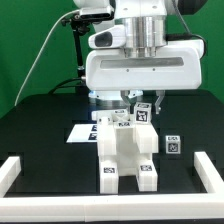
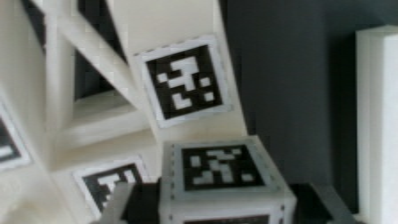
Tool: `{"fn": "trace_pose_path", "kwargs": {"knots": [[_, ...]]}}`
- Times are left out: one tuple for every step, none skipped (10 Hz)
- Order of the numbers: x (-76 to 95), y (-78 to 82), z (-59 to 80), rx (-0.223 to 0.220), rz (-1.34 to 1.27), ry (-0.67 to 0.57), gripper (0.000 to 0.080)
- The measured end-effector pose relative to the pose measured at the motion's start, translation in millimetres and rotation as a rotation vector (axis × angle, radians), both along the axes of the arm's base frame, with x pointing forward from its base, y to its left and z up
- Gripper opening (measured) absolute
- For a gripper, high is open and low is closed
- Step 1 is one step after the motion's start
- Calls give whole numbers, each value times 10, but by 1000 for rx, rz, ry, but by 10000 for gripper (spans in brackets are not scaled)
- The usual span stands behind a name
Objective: Assemble chair
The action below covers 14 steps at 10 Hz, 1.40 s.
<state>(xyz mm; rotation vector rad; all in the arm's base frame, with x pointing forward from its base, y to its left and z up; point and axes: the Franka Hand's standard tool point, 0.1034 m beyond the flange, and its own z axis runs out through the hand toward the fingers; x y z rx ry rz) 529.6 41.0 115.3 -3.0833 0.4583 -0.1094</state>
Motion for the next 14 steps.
{"fn": "trace_pose_path", "kwargs": {"knots": [[15, -10, 8, 11, -123, -6, 282], [21, -23, 12, 25, -254, -6, 282], [20, -15, 9, 38, -395, -4, 284], [15, 1, -2, 54, -544, 1, 284], [15, 2, -3, 56, -549, 2, 284], [15, 3, -3, 55, -541, 2, 284], [14, 3, -4, 53, -518, 1, 341], [14, 2, -4, 53, -514, 1, 537], [23, -24, 2, 37, -344, -1, 537], [55, -72, 24, 25, -178, -8, 626], [74, -108, 39, 14, -27, -12, 626], [79, -113, 44, 1, 124, -15, 644], [78, -103, 43, -15, 265, -15, 644], [80, -110, 43, -21, 306, -16, 649]]}}
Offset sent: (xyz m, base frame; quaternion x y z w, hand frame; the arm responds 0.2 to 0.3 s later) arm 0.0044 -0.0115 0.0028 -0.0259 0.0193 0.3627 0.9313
